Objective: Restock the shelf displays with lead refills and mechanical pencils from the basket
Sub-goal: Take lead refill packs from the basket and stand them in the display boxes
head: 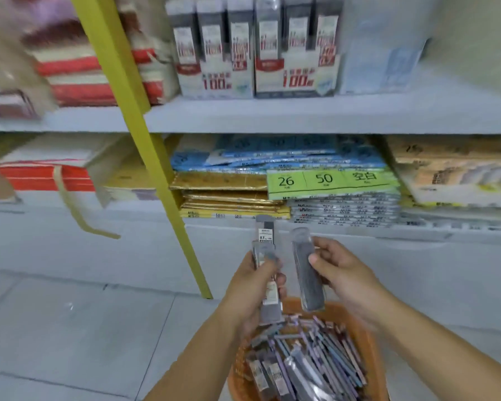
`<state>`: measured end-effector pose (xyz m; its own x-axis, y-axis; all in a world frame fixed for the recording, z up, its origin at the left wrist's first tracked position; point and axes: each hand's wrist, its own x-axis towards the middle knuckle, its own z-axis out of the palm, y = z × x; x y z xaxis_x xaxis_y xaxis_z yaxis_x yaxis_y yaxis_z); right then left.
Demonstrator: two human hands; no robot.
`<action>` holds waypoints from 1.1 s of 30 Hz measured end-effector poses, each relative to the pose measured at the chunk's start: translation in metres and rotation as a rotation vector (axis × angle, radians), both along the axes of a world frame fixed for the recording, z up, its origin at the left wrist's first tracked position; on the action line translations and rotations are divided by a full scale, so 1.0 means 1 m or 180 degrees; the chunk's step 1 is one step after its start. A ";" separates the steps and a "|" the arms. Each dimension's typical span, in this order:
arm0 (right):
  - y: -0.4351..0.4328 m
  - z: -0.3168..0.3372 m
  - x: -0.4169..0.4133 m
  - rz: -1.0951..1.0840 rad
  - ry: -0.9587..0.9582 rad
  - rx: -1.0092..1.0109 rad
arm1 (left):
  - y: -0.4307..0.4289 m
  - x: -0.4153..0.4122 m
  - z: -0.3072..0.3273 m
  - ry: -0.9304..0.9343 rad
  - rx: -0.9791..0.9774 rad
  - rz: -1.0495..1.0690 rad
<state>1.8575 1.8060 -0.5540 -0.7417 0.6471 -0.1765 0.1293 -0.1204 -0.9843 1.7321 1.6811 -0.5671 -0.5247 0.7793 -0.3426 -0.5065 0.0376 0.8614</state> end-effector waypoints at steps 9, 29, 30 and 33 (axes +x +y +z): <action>-0.001 0.144 -0.017 0.0268 0.0562 0.0785 | 0.001 0.003 0.131 0.0751 0.0517 -0.0131; 0.007 0.204 -0.068 0.0255 0.0777 0.1771 | 0.018 -0.035 0.191 0.0654 0.0958 0.0588; 0.008 0.205 -0.068 0.0336 0.0710 0.1869 | 0.018 -0.038 0.191 0.0712 0.0952 0.0652; 0.010 0.208 -0.064 0.0530 0.0548 0.2186 | 0.016 -0.040 0.192 0.0820 0.0883 0.0708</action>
<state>1.7935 1.8161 -0.3459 -0.8207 0.4461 0.3570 -0.0715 0.5397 -0.8388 1.6919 1.6971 -0.3751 -0.7312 0.6816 0.0277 -0.2435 -0.2988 0.9227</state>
